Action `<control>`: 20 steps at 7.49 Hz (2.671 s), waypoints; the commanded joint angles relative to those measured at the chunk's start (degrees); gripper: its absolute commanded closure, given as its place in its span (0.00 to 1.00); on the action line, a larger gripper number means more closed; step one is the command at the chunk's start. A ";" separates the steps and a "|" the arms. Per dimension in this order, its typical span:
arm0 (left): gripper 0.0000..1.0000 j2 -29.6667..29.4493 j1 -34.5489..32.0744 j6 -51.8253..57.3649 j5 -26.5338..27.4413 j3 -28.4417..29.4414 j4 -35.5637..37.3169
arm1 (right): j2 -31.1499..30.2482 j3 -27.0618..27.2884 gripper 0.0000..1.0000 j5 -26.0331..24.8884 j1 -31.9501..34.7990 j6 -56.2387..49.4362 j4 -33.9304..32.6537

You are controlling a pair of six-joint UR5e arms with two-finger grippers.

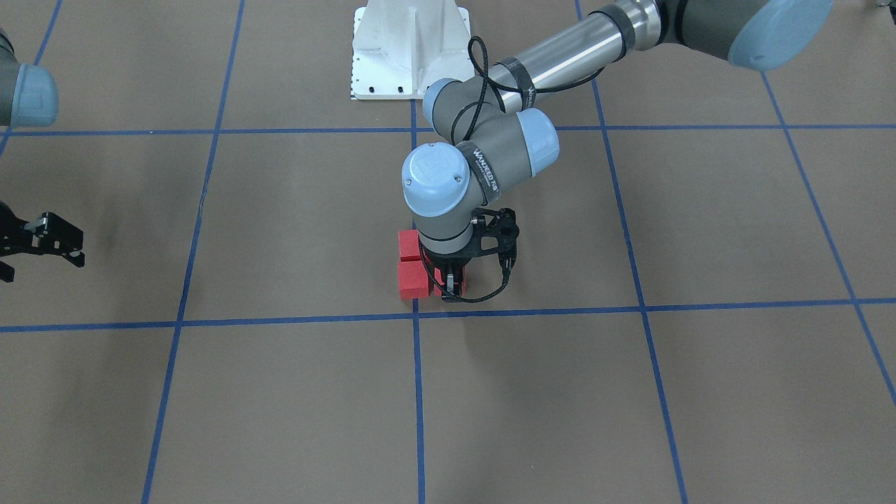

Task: Form red blocks into L shape at center
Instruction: 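Lower the cube beside the farther center cube, on the left gripper's side, then open the left gripper to release the cube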

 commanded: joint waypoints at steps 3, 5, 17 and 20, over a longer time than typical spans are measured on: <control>1.00 -0.32 0.56 0.16 0.00 1.61 -0.99 | -0.24 0.20 0.01 0.03 0.00 0.00 0.00; 1.00 -0.41 0.56 0.16 0.00 1.70 -1.17 | -0.15 0.20 0.01 0.03 0.09 0.00 0.00; 0.21 -0.76 1.18 0.24 0.00 1.79 -1.35 | 0.02 0.02 0.01 0.03 0.09 -0.09 -0.09; 0.01 -0.67 1.09 0.51 0.00 1.79 -1.35 | 0.11 0.02 0.01 0.03 0.00 -0.09 -0.09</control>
